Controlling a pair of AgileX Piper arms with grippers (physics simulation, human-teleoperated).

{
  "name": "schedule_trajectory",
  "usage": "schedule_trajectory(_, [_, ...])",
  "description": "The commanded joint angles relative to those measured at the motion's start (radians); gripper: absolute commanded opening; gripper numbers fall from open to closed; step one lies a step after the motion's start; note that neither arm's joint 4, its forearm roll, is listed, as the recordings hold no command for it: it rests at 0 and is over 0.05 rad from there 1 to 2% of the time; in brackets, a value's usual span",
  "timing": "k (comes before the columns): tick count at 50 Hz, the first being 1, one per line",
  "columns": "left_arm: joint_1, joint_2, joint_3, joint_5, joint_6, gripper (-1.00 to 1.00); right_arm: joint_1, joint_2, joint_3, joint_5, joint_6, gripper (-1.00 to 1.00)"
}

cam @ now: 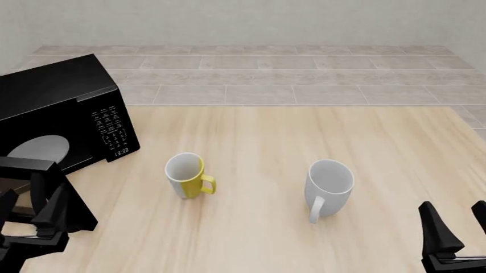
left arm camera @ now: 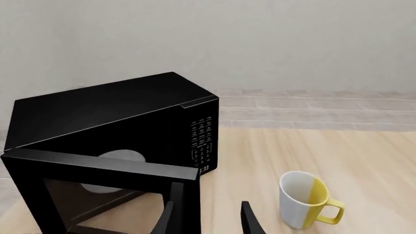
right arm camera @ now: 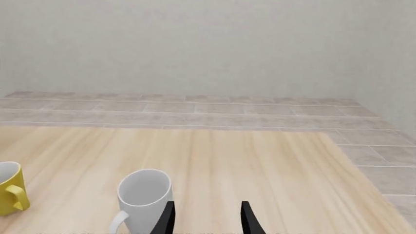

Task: Close the microwave.

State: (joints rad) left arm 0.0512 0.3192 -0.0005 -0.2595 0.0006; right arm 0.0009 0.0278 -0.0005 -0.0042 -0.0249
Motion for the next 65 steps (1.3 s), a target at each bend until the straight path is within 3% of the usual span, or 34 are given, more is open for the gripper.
schedule_trajectory(1, [0.046,0.467,0.000,-0.402,-0.002,1.00,0.012,0.006,0.000,0.004,-0.005,1.00])
schedule_trajectory(3, [0.054,0.558,0.000,-0.485,0.004,1.00,0.008,0.008,0.000,0.006,-0.001,1.00])
schedule_trajectory(8, [0.054,0.629,0.000,-0.547,-0.005,1.00,0.006,0.011,0.000,0.002,-0.001,1.00])
schedule_trajectory(17, [0.058,0.707,0.000,-0.605,-0.012,1.00,-0.002,0.002,0.000,0.008,0.004,1.00])
schedule_trajectory(20, [0.101,0.784,0.000,-0.662,-0.024,1.00,-0.005,-0.001,0.000,0.008,0.005,1.00])
schedule_trajectory(25, [0.082,0.837,0.000,-0.697,-0.029,1.00,-0.008,-0.006,0.000,0.010,0.007,1.00])
schedule_trajectory(32, [0.131,0.946,0.000,-0.773,-0.061,1.00,-0.009,-0.008,0.000,0.012,0.010,1.00])
schedule_trajectory(40, [0.131,0.856,0.000,-0.695,-0.060,1.00,-0.004,-0.003,0.000,0.010,0.012,1.00])
schedule_trajectory(47, [0.092,0.942,0.000,-0.748,-0.079,1.00,-0.005,-0.007,0.000,0.017,0.014,1.00])
schedule_trajectory(54, [0.100,0.833,-0.034,-0.627,-0.070,1.00,-0.012,-0.026,0.000,0.039,0.021,1.00])
schedule_trajectory(65, [0.063,0.800,-0.103,-0.529,-0.058,1.00,-0.009,-0.026,0.000,0.039,0.028,1.00])
